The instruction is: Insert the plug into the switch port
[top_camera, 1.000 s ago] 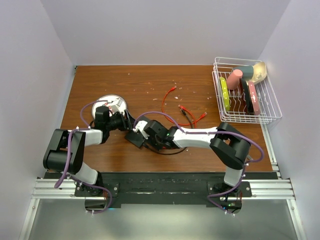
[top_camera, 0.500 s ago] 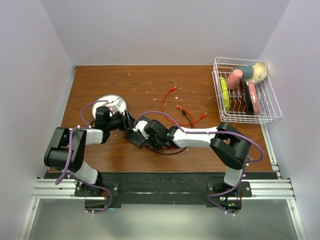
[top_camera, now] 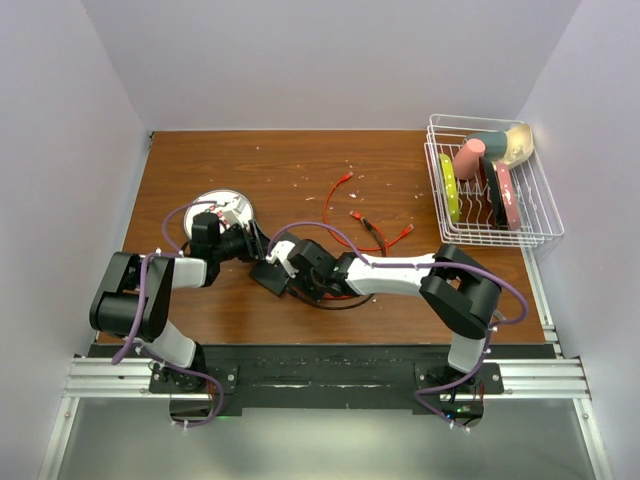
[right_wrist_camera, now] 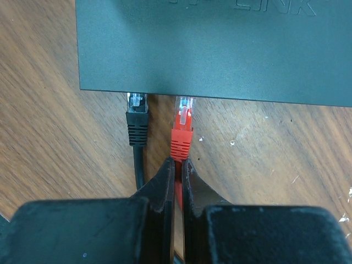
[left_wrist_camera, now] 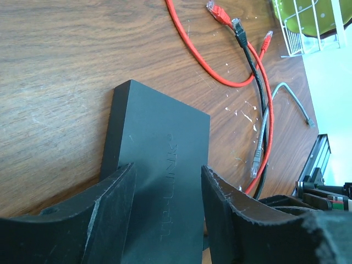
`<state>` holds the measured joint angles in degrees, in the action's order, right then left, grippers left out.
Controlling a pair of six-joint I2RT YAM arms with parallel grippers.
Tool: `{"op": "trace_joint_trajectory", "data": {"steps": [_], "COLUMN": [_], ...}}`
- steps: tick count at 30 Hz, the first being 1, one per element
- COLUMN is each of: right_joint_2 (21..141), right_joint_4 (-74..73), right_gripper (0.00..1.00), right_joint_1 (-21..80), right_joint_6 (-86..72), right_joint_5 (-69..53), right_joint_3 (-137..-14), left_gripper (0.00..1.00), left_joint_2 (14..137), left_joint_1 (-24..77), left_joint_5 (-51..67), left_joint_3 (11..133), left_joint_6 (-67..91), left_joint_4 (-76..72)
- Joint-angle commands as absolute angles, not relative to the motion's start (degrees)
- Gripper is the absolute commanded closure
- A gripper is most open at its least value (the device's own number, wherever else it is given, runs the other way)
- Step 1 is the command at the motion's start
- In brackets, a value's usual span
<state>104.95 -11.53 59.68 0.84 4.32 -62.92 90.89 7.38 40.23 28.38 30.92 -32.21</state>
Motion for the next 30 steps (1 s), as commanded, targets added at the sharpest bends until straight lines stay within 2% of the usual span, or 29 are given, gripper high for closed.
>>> {"op": "trace_joint_trajectory", "data": {"steps": [1,11,19,30], "right_joint_2": [102.92,106.43,105.73,104.41], "right_joint_4": [-8.62,-9.58,-12.04,-9.5], "right_gripper": [1.0,1.0,1.0,1.0], "right_joint_1": [59.77,59.77,59.68,59.68], "right_joint_6": [0.18,-1.67,-3.86,-8.08], "right_joint_5": [3.25,2.72,4.22,0.18], "right_joint_3": [-64.69,-66.97,-68.9,-70.66], "left_gripper": [0.45,0.46,0.45,0.44], "left_joint_2": [92.28,92.28,92.11,91.76], "left_joint_1": [6.94,6.94,6.94,6.94], "left_joint_5": [39.81,40.34,40.6,40.52], "left_joint_3": [28.12,28.04,27.77,27.42], "left_joint_6": [30.59,30.32,29.88,29.36], "left_joint_4": [-30.94,-30.67,-30.59,-30.06]}}
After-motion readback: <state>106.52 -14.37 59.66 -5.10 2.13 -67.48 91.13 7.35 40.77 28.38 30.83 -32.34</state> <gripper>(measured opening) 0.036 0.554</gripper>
